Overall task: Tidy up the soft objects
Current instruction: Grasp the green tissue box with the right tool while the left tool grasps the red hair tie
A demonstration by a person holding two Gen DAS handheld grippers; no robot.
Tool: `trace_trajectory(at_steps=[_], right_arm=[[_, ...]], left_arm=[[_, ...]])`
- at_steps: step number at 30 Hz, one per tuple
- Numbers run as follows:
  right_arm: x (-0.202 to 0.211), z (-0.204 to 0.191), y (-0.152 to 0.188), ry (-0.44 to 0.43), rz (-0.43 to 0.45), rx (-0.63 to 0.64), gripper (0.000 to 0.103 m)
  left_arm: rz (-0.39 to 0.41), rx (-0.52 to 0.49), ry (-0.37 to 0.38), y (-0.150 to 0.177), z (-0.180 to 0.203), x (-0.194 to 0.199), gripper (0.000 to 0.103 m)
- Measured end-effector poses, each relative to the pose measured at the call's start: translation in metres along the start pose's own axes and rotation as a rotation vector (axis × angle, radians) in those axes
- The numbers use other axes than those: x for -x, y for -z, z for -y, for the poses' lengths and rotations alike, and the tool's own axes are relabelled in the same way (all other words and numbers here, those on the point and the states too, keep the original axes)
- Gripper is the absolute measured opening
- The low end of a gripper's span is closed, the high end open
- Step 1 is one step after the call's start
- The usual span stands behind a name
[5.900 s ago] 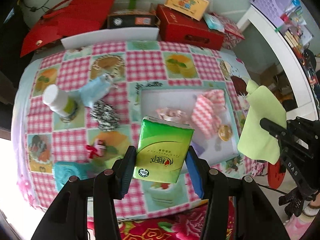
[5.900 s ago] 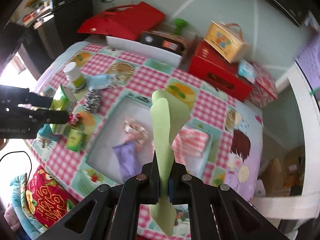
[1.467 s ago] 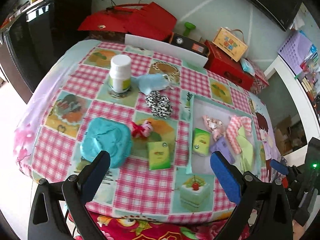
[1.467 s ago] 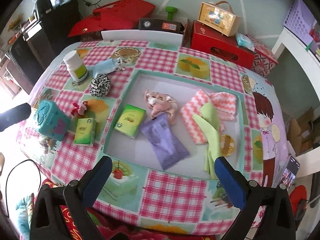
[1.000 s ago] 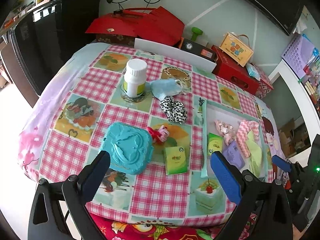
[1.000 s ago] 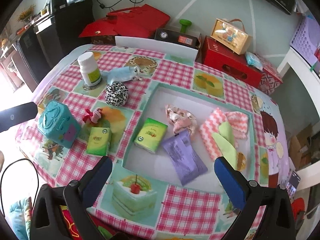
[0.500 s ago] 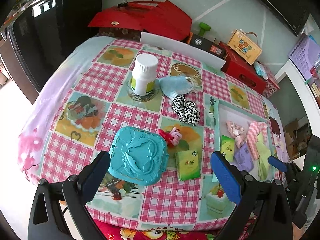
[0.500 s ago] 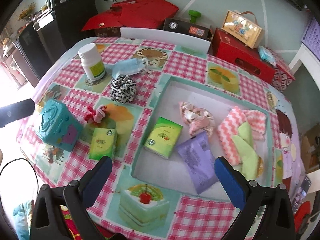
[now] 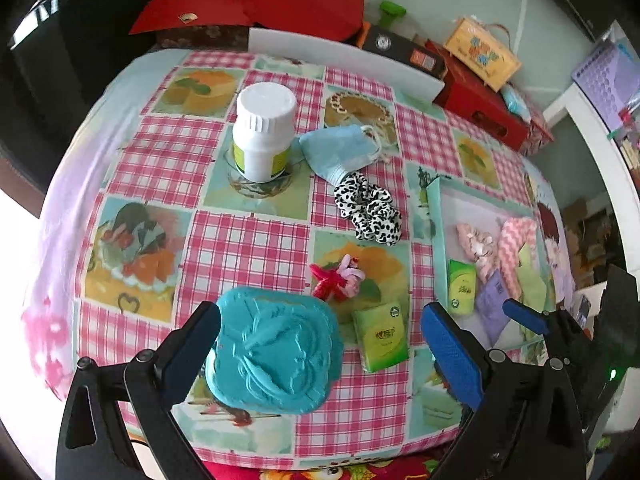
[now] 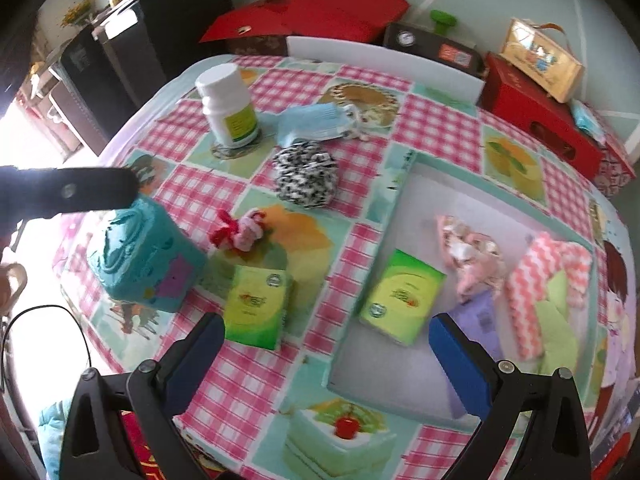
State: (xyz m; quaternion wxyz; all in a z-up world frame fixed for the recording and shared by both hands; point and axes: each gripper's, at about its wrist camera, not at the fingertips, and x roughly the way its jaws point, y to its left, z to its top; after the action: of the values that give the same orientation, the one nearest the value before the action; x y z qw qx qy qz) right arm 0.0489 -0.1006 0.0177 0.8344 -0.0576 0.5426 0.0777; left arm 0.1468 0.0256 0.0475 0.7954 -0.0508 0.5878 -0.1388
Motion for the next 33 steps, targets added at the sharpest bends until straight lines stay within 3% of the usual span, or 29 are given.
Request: trace_trajectory(at_steps=[10,13,21,25,29,33], right_arm=[[-0.021,-0.029,-0.009,-0.06,-0.057,0.061,0.103],[-0.029,-0.035,-0.01,-0.082,-0.079,0.073,0.103],[-0.048,-0.035,-0.013,-0.107,-0.125,0.054,0.082],[-0.058,-0.031,-0.013,-0.112,-0.143,0.038,0.08],[-0.067,-0.027,-0.013,-0.125,-0.159,0.018,0.07],[-0.076,-0.022,-0.013,-0.131,-0.172,-0.001,0.07]], left_arm=[[-0.206,-0.046,0.061,-0.028,-0.005,-0.034,0.1],[-0.25,-0.089,0.014,-0.033,-0.003,-0.044,0.1],[-0.309,-0.15,-0.016,-0.047,0.001,-0.067,0.1],[-0.351,-0.203,-0.026,-0.048,0.016,-0.085,0.099],[-0.386,-0.237,-0.033,-0.046,0.032,-0.104,0.095],[-0.41,-0.243,-0.03,-0.045,0.043,-0.12,0.095]])
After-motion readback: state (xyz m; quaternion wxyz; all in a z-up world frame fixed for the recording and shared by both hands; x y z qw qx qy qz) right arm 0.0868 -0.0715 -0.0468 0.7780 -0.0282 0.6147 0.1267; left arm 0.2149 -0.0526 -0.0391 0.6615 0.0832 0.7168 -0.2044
